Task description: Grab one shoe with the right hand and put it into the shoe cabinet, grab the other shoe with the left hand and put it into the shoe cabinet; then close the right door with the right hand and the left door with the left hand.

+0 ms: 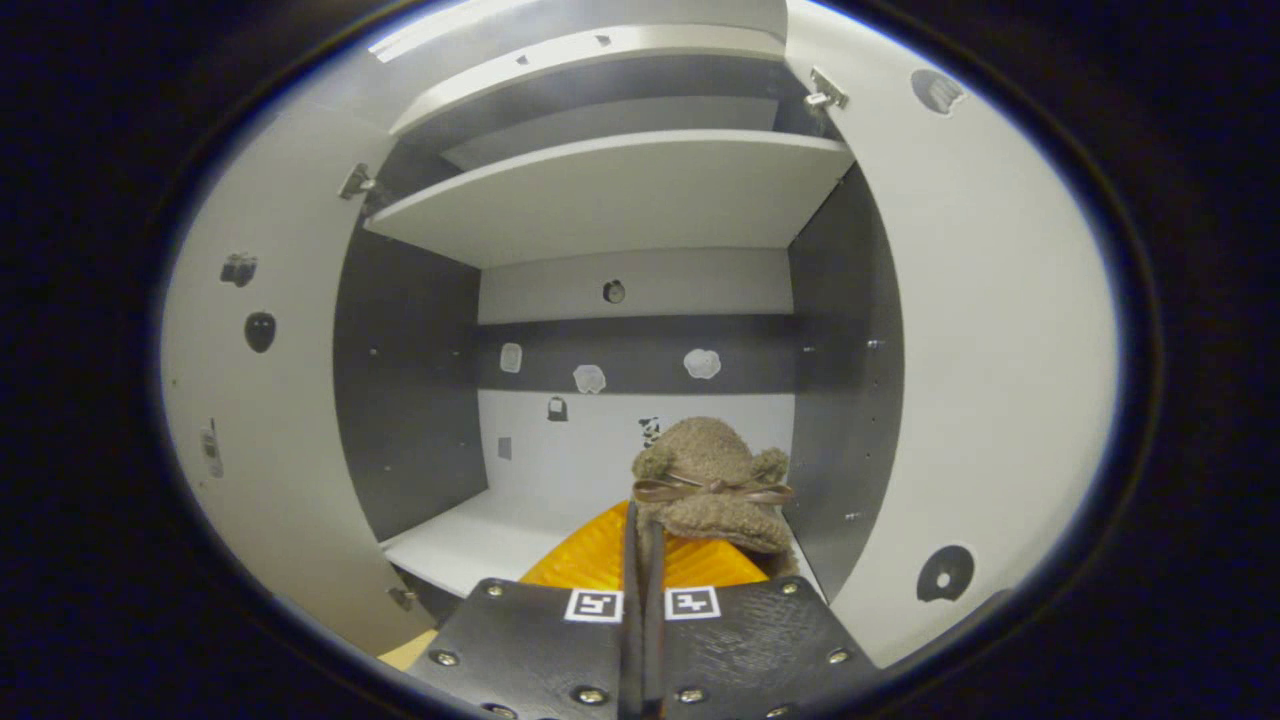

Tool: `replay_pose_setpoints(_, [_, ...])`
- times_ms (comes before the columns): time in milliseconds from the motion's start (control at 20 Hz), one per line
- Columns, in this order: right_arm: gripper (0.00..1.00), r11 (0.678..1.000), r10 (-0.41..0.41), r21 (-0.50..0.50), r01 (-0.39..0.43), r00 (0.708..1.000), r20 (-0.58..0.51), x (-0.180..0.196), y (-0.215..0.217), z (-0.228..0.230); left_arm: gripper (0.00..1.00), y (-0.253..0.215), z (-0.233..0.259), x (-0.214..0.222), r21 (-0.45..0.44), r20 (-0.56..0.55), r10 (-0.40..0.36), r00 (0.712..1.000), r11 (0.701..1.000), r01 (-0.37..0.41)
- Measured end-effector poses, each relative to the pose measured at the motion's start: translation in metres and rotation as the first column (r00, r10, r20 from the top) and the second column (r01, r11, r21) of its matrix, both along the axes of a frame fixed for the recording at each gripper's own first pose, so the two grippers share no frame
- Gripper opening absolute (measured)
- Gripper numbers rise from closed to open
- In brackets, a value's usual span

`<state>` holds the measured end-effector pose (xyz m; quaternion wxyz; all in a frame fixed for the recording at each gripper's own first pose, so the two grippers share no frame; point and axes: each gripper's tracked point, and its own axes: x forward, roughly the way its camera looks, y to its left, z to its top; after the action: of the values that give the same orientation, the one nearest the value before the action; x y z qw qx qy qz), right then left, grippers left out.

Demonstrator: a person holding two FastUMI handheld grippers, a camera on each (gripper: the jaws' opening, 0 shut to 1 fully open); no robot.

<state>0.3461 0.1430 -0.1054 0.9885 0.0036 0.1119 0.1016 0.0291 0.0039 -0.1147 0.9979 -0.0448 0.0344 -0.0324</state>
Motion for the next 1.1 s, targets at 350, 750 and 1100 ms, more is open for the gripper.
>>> replay_pose_setpoints(350, [0.01, 0.994, 0.011, -0.109, -0.020, 0.997, -0.080, 0.079, 0.021, -0.068, 0.97, 0.006, -0.030, 0.014, 0.012, -0.045, -0.016, 0.999, 1.000, 0.017])
replay_pose_setpoints(750, [0.03, 0.996, 0.023, -0.083, -0.037, 0.987, -0.157, 0.097, 0.037, -0.115, 0.98, 0.008, -0.046, 0.025, 0.026, -0.078, 0.012, 0.997, 1.000, -0.010])
replay_pose_setpoints(1100, [0.49, 0.989, 0.051, -0.131, -0.062, 0.995, -0.088, 0.071, 0.051, -0.103, 0.97, -0.004, -0.050, 0.011, 0.018, -0.106, -0.010, 0.994, 1.000, 0.012])
